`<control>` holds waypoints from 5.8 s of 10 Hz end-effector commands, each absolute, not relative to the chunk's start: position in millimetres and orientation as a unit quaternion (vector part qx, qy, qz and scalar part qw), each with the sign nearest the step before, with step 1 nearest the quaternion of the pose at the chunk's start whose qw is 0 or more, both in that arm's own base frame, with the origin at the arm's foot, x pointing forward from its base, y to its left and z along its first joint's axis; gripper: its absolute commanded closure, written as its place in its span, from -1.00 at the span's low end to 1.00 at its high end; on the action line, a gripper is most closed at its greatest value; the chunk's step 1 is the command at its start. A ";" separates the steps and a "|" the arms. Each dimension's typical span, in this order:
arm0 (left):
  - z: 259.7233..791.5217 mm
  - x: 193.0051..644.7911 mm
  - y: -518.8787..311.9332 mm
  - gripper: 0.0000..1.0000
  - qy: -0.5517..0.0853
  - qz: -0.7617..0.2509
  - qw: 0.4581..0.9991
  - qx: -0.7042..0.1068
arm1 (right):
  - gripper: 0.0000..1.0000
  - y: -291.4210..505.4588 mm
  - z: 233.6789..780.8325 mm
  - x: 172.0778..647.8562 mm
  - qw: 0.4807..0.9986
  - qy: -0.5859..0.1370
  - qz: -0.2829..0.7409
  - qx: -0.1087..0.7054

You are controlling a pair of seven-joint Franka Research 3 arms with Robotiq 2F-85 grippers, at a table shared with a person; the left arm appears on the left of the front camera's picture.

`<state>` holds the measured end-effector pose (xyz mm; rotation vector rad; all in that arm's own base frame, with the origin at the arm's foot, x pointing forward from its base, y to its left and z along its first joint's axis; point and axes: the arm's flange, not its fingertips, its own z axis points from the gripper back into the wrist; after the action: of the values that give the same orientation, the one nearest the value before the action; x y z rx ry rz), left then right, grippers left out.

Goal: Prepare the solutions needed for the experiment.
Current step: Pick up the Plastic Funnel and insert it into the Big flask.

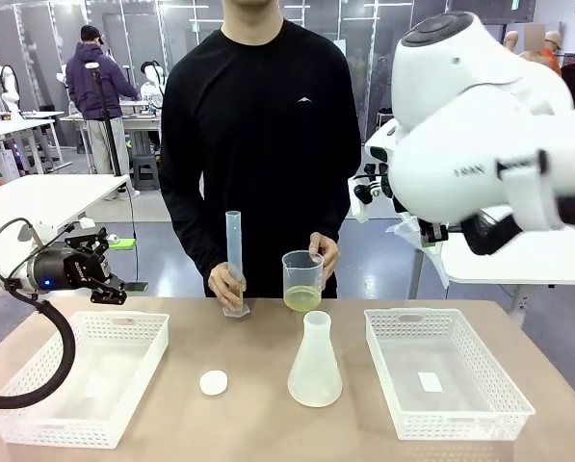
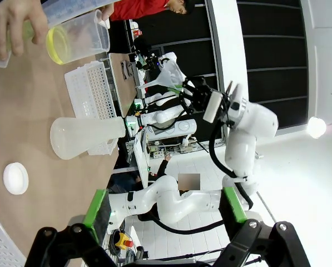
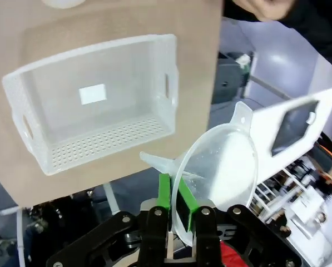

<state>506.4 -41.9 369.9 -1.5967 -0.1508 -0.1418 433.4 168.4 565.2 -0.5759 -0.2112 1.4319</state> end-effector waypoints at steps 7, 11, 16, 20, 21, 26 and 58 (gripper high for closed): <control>372.5 505.8 -42.1 -1.00 -0.069 -0.067 0.694 -0.713 | 1.00 163.6 561.8 390.7 0.713 -0.146 0.626 -0.280; 372.5 505.8 -42.1 -1.00 -0.069 -0.067 0.694 -0.713 | 0.88 179.7 556.6 388.8 0.690 -0.170 0.650 -0.270; 372.5 505.8 -42.1 -1.00 -0.069 -0.067 0.694 -0.713 | 0.88 256.4 581.1 354.8 0.589 -0.290 0.711 -0.252; 372.5 505.8 -42.1 -1.00 -0.069 -0.067 0.694 -0.713 | 0.88 272.1 585.9 326.1 0.576 -0.301 0.739 -0.179; 372.5 505.8 -42.1 -1.00 -0.069 -0.067 0.694 -0.713 | 0.88 274.4 585.5 321.2 0.569 -0.311 0.743 -0.167; 372.5 505.8 -42.1 -1.00 -0.069 -0.067 0.694 -0.713 | 0.88 285.7 585.3 321.1 0.580 -0.304 0.734 -0.178; 372.5 505.8 -42.1 -1.00 -0.069 -0.067 0.694 -0.713 | 0.54 273.5 451.7 355.7 0.669 -0.291 0.676 -0.102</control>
<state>506.2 -42.0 369.9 -1.5966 -0.1506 -0.1419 355.8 273.1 454.9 -0.2481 -0.6466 1.5585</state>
